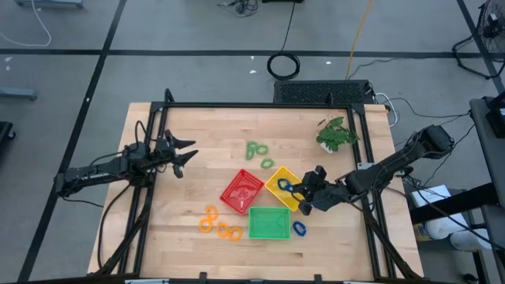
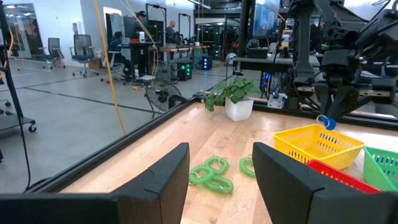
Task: Sort spring keychains
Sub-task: Put the blue spring keychain into the yellow bin
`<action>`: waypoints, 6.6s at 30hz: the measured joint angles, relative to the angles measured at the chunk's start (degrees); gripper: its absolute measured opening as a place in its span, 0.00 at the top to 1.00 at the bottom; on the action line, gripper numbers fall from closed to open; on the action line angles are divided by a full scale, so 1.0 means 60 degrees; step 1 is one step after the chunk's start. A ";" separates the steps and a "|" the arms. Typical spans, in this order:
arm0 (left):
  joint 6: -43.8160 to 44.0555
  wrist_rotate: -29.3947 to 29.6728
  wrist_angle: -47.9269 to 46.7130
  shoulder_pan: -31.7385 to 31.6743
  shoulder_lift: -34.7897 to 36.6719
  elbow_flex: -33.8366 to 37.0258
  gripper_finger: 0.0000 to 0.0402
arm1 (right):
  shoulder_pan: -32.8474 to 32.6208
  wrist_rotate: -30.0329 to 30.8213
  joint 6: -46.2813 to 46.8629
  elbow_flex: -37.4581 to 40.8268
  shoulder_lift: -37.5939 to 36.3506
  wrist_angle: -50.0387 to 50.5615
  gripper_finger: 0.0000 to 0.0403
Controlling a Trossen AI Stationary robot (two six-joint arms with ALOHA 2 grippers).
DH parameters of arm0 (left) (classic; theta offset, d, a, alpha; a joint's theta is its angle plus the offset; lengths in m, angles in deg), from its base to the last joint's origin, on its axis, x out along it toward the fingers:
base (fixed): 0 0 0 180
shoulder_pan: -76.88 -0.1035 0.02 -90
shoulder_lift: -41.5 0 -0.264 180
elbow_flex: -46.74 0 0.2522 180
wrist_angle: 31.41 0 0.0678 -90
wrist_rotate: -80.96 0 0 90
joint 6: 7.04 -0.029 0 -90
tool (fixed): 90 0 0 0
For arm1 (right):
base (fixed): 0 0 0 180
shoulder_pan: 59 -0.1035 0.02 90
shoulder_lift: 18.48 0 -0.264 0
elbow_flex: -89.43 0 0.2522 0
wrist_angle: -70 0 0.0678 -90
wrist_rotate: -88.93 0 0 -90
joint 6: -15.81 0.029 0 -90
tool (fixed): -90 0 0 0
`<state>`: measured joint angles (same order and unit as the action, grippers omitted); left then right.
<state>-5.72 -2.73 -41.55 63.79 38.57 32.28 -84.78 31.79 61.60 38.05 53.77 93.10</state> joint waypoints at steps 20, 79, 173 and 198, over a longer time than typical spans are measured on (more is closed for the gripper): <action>0.0000 0.0000 -0.0002 -0.0003 0.0001 0.0001 0.54 | 0.0000 0.0010 -0.0067 0.0000 0.0000 -0.0006 0.95; 0.0000 0.0000 0.0002 0.0000 0.0000 0.0003 0.54 | -0.0984 -0.3780 -0.2151 0.0004 -0.0007 0.0695 0.47; 0.0000 0.0000 -0.0002 -0.0003 -0.0003 0.0000 0.54 | -0.0973 -0.4429 -0.1313 0.0004 0.1840 0.3870 0.93; 0.0000 0.0000 0.0002 -0.0002 -0.0002 0.0000 0.54 | -0.0973 -0.4441 -0.1350 0.0004 0.1840 0.3870 0.94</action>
<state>-5.72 -2.73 -41.53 63.78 38.56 32.28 -90.61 5.14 53.50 38.07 64.81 116.32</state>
